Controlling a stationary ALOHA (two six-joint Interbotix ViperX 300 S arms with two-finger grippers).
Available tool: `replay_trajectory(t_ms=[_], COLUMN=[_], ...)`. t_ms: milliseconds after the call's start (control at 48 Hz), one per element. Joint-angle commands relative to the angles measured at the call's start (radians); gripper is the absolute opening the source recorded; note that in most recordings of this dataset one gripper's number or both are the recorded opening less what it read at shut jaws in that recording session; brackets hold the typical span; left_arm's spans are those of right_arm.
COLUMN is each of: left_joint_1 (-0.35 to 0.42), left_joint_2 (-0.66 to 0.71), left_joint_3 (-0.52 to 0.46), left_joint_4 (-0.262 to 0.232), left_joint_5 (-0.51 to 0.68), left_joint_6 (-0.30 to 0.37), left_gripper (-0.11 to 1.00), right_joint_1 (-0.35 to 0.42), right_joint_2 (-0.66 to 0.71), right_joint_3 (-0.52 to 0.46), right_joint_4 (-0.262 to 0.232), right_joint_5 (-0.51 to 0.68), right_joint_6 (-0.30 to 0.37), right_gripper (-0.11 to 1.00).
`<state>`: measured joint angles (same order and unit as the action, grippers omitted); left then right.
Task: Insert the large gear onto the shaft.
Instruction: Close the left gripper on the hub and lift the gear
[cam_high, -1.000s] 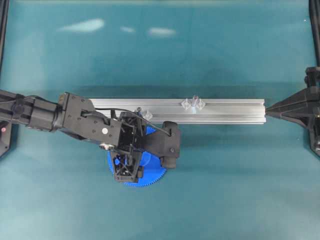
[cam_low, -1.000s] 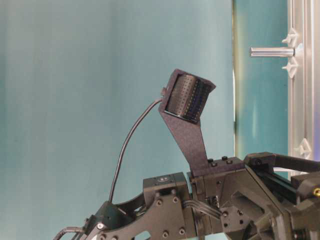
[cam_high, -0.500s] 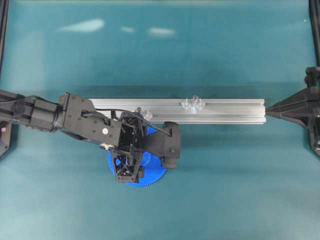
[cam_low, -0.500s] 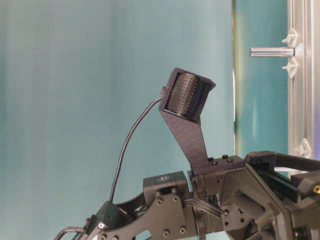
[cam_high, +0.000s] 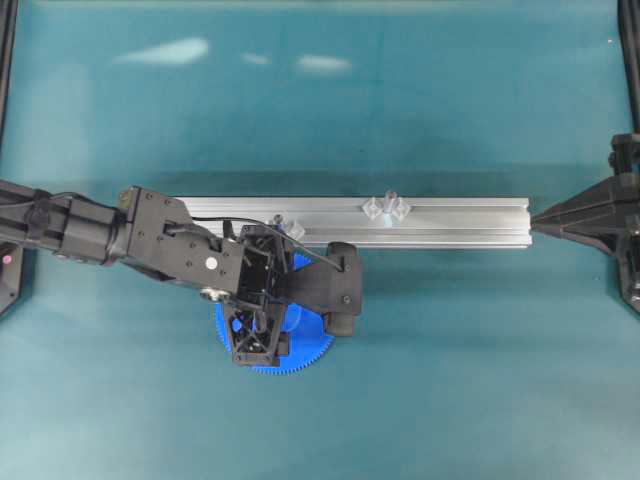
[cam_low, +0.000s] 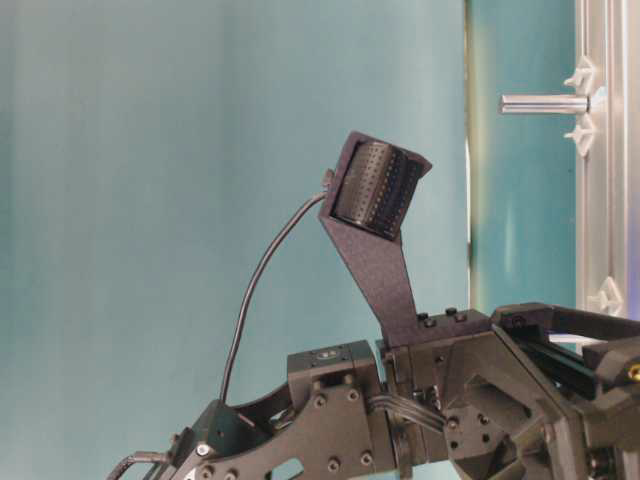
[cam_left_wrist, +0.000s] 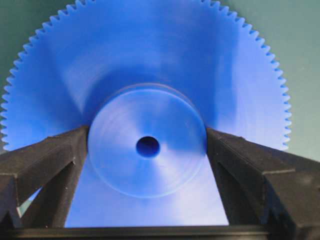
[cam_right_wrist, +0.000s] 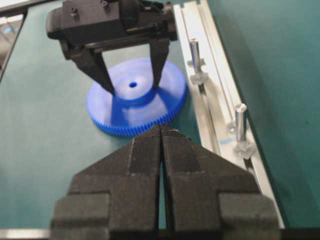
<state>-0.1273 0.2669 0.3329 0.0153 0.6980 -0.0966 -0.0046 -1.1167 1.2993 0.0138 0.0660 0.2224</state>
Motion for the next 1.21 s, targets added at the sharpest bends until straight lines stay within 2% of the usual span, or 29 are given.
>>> replay_trajectory(t_ms=[0, 104, 208, 750, 1187], left_joint_1=[0.003, 0.003, 0.003, 0.003, -0.002], left_joint_2=[0.0, -0.002, -0.005, -0.012, -0.103], left_joint_3=[-0.005, -0.006, -0.008, -0.015, -0.041], left_joint_4=[0.003, 0.003, 0.002, 0.003, 0.002], left_joint_5=[-0.003, -0.003, -0.003, -0.003, 0.037], left_joint_6=[-0.009, -0.009, -0.011, -0.009, -0.002], left_gripper=[0.93, 0.88, 0.77, 0.77, 0.77], right_joint_1=[0.0, -0.002, -0.002, -0.002, 0.0], right_joint_2=[0.006, 0.006, 0.006, 0.006, 0.006], right_joint_3=[-0.009, -0.009, -0.006, -0.008, -0.006], right_joint_4=[0.0, 0.0, 0.002, 0.0, 0.0], right_joint_5=[-0.005, -0.005, -0.005, -0.005, -0.005], right_joint_6=[0.009, 0.009, 0.009, 0.011, 0.011], right_gripper=[0.01, 0.01, 0.01, 0.01, 0.01])
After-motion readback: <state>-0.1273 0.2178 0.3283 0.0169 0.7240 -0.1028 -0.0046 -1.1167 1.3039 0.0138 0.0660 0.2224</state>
